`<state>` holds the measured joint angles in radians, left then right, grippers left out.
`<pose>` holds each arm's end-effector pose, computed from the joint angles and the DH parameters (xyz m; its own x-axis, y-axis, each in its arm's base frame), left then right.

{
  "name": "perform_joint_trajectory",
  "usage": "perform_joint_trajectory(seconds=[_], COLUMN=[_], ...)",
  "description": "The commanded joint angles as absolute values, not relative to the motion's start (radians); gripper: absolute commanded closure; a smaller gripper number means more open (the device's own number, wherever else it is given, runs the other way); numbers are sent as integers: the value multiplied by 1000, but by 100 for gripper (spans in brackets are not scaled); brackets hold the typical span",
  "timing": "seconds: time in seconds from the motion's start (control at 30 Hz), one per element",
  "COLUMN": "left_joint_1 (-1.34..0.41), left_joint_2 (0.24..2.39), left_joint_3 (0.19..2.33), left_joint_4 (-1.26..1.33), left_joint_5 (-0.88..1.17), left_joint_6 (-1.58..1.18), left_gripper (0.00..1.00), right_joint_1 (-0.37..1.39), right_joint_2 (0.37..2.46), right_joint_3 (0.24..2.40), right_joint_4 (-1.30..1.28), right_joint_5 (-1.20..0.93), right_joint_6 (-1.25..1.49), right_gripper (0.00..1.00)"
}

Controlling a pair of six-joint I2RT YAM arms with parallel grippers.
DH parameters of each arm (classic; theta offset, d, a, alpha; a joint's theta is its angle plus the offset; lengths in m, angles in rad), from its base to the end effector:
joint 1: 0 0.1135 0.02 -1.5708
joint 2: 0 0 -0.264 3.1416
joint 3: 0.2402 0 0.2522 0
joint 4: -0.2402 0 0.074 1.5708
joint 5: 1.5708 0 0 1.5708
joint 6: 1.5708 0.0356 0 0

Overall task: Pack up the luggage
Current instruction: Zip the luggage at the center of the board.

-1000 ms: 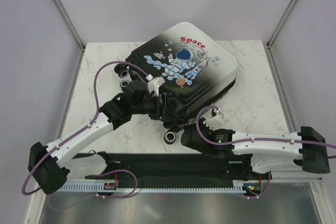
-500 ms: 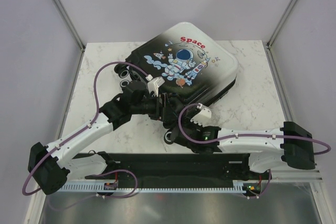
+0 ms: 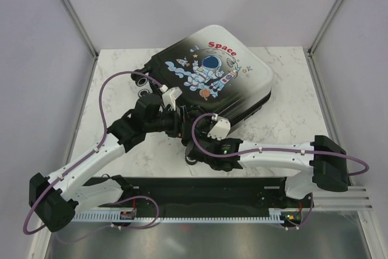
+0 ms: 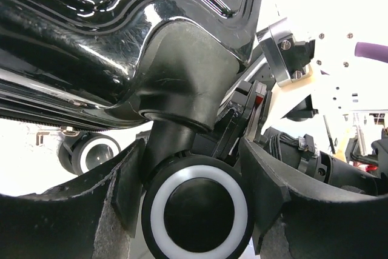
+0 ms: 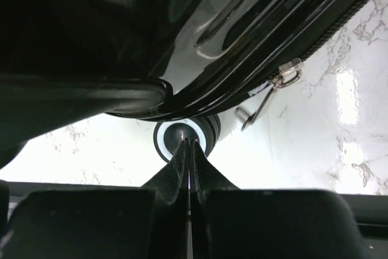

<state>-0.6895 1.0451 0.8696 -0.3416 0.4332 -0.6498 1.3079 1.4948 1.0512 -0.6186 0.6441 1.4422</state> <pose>0.1692 -0.1589 0.3056 -0.8234 -0.0328 -0.5666 0.4531 0.5630 -0.6912 0.0978 0.2811 0.2363 -0.7195 0.3780 -0.5826 0.1358 0.8993 0.4157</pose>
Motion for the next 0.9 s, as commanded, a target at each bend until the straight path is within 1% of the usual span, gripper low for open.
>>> perform_joint_trajectory(seconds=[0.0,0.07,0.1,0.17,0.2,0.27,0.3,0.4,0.47,0.5,0.57,0.6,0.7,0.77,0.8,0.83,0.87], left_joint_1=[-739,-739,-739,-739,-739,-738,-738,-738,-736,-736,-736,-736,-736,-736,-736,-736,-736], left_joint_2=[1069,1072,1075,1089,1092,1110,1115,1138,1143,1144,1143,1141,1138,1132,1131,1131,1134], left_joint_3=[893,893,893,899,902,917,925,946,966,976,999,1006,1025,1034,1037,1043,1046], left_joint_4=[-64,-64,-63,-63,-64,-69,-72,-78,-90,-98,-120,-126,-153,-176,-182,-189,-192], left_joint_5=[489,488,486,485,483,480,477,471,471,472,469,471,472,457,450,445,442], left_joint_6=[-647,-649,-649,-643,-640,-631,-627,-627,-623,-621,-617,-618,-623,-621,-620,-620,-623], left_gripper=[98,98,98,98,98,98,98,98,98,98,98,98,98,98,98,98,98], right_joint_1=[1373,1381,1384,1393,1393,1394,1394,1394,1390,1385,1376,1373,1342,1283,1258,1232,1177], right_joint_2=[1424,1321,1284,1168,1129,1021,990,887,852,850,879,896,960,977,971,963,938], right_joint_3=[1169,1112,1089,1013,988,919,901,816,769,759,744,741,729,721,710,675,651], right_joint_4=[-412,-475,-532,-612,-629,-644,-650,-666,-652,-643,-614,-612,-569,-519,-485,-451,-363], right_joint_5=[567,618,624,638,637,630,637,688,721,744,758,767,784,767,755,741,704], right_joint_6=[1320,1354,1383,1416,1419,1384,1365,1327,1312,1301,1244,1235,1146,1082,986,954,921], right_gripper=[100,98,91,83,72,59,49,34,29,24,20,12,2,2,2,2,2])
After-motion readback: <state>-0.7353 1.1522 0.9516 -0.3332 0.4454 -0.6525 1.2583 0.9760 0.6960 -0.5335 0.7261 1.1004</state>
